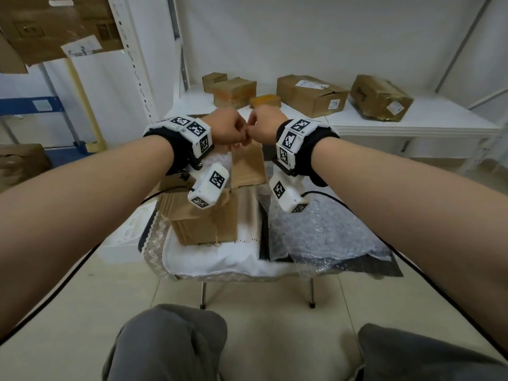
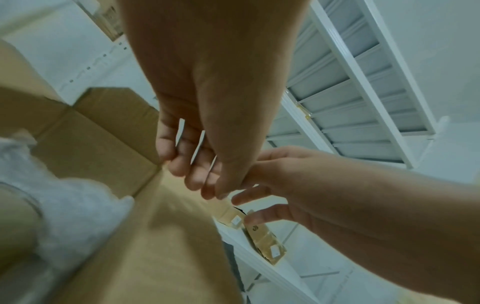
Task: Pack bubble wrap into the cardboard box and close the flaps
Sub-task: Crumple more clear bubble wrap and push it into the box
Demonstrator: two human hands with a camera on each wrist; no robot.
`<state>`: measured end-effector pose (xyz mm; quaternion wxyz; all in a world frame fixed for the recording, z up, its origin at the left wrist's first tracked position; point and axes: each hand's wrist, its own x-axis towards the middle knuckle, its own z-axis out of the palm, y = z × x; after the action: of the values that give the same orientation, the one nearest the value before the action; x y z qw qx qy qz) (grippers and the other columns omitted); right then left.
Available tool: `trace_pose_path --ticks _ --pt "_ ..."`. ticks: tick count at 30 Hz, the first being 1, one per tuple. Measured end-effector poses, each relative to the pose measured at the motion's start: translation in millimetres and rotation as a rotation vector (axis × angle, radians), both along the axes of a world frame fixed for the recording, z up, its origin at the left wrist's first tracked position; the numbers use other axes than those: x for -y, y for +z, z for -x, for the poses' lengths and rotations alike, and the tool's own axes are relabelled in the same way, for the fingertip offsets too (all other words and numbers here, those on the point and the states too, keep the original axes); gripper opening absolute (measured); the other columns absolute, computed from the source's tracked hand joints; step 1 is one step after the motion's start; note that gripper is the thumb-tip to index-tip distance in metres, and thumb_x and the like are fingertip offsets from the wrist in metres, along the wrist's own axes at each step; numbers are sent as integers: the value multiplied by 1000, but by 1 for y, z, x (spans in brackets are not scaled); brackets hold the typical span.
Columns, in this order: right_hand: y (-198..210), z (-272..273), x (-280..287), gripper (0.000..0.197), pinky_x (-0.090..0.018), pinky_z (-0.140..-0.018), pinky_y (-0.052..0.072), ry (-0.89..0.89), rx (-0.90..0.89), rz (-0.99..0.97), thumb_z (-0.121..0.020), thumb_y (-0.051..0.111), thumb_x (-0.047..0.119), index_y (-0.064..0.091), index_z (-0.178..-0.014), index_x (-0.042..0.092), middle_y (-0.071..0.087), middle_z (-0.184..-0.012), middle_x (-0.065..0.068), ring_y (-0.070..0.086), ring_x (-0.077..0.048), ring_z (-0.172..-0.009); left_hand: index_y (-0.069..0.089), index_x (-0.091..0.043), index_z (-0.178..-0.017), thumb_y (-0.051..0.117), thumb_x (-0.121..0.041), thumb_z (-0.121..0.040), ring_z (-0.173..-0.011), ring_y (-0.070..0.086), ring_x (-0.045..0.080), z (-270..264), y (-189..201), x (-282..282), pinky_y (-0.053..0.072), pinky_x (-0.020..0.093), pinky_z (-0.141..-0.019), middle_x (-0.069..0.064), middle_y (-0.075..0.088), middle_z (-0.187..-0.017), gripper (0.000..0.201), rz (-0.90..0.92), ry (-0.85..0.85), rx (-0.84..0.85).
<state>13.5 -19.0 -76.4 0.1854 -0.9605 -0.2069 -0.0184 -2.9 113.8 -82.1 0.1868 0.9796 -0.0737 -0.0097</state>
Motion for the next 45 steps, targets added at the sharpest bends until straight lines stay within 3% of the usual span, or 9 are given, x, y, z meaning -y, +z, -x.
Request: trace_pose_path --ticks 6,11,16,25,31,34,37,40,45 --pt "-6 19 62 31 -34 -83 52 -88 -45 28 -91 58 21 69 -115 5 67 -117 -15 63 -29 -106 75 -10 -93 68 -27 -86 -67 63 18 8 -10 62 54 34 -72 10 74 -83 19 -26 -76 -3" --pt "-29 31 105 29 -38 -79 56 -141 -141 117 -92 58 23 70 -112 5 69 -112 -17 62 -26 -86 74 -12 -82 73 -22 -82 -64 65 14 20 -29 109 56 26 -61 6 74 -77 10 3 -125 -58" --pt "-66 38 140 31 -37 -90 55 -194 -279 208 -92 60 20 66 -120 9 65 -120 -12 63 -29 -106 76 -8 -84 78 -13 -76 -71 70 20 31 -57 142 61 34 -72 11 76 -83 9 29 -159 -176" --pt "-131 44 182 34 -42 -104 46 -254 -361 388 -88 66 26 66 -120 14 57 -131 -10 48 -28 -128 62 -22 -117 89 -34 -65 -105 60 20 54 -119 161 48 32 -88 -3 62 -120 60 -202 -252 -381" --pt "-148 47 211 34 -42 -97 50 -350 -411 370 -80 66 36 68 -108 17 65 -119 -10 56 -29 -113 46 -24 -131 89 -26 -65 -112 50 24 66 -144 156 47 39 -96 -1 45 -126 79 -324 -288 -336" --pt "-149 53 220 28 -34 -85 56 -381 -413 297 -80 65 27 71 -104 13 71 -107 -7 66 -26 -97 50 -19 -126 74 -15 -82 -113 54 22 67 -146 153 46 34 -96 -1 52 -125 51 -220 -288 -288" --pt "-148 54 227 28 -38 -92 55 -432 -416 175 -85 65 19 68 -110 9 68 -111 -8 66 -28 -104 61 -13 -115 57 -17 -95 -110 58 25 64 -141 144 45 35 -94 5 63 -120 21 -151 -267 -225" --pt "-146 51 238 27 -41 -95 53 -507 -459 -117 -89 61 17 68 -111 4 67 -112 -10 64 -32 -108 65 -4 -103 48 -7 -94 -105 61 33 61 -138 134 43 33 -86 16 66 -110 19 -73 -212 -183" --pt "-140 57 254 28 -26 -46 53 -543 -598 -729 -95 50 6 67 -116 -2 69 -97 -17 68 -22 -59 62 -3 -104 42 -9 -100 -103 58 29 64 -137 128 37 28 -79 15 64 -110 21 100 -81 -105"
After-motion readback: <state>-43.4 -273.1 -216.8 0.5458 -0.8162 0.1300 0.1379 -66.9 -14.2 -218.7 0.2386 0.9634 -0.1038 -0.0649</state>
